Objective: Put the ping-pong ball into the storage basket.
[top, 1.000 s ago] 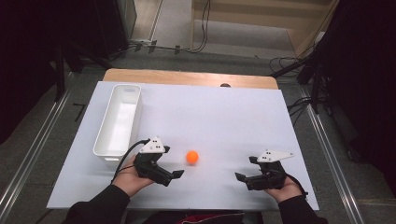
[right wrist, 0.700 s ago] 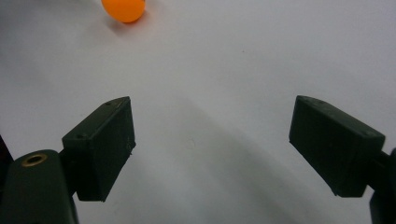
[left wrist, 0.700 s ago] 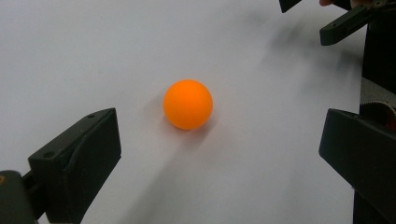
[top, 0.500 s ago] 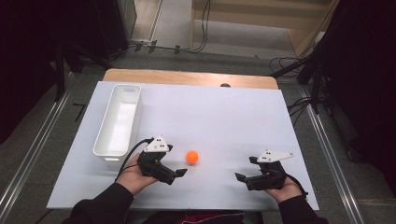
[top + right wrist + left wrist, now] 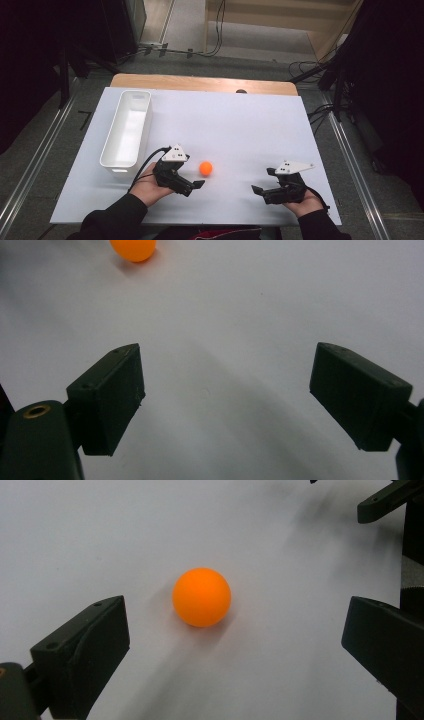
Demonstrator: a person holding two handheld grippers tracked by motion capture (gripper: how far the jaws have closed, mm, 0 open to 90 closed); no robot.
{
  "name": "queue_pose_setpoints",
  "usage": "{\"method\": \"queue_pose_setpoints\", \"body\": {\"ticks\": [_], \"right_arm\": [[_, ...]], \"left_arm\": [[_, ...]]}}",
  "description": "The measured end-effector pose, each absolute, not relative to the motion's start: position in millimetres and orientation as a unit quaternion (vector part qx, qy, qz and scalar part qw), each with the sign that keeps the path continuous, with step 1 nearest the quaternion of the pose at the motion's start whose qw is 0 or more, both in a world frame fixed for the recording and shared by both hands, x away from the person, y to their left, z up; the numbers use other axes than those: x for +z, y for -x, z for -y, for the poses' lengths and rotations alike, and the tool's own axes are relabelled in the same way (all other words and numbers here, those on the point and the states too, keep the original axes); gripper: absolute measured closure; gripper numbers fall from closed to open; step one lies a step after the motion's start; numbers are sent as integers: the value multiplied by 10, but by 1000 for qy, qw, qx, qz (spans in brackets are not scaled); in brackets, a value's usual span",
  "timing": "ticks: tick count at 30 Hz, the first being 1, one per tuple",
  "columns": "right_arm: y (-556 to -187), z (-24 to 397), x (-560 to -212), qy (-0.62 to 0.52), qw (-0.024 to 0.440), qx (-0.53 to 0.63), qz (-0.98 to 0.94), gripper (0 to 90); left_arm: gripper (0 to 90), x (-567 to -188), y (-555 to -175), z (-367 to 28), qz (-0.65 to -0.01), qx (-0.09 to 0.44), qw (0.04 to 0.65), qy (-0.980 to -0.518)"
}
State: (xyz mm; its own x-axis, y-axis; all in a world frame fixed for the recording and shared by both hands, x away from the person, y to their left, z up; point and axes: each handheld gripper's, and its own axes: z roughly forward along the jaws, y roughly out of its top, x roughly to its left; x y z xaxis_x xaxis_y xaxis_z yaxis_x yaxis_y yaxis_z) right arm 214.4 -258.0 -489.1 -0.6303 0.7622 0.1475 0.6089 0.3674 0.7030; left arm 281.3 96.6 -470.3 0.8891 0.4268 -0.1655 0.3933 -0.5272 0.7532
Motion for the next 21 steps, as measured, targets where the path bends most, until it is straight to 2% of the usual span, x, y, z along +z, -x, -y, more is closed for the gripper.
{"method": "queue_pose_setpoints", "body": {"ticks": [21], "right_arm": [[-2144,2576,-4893,-416,104,375,-822,129]], "left_arm": [[9,-4701,-2878,-809,-223,18,426,-877]]}}
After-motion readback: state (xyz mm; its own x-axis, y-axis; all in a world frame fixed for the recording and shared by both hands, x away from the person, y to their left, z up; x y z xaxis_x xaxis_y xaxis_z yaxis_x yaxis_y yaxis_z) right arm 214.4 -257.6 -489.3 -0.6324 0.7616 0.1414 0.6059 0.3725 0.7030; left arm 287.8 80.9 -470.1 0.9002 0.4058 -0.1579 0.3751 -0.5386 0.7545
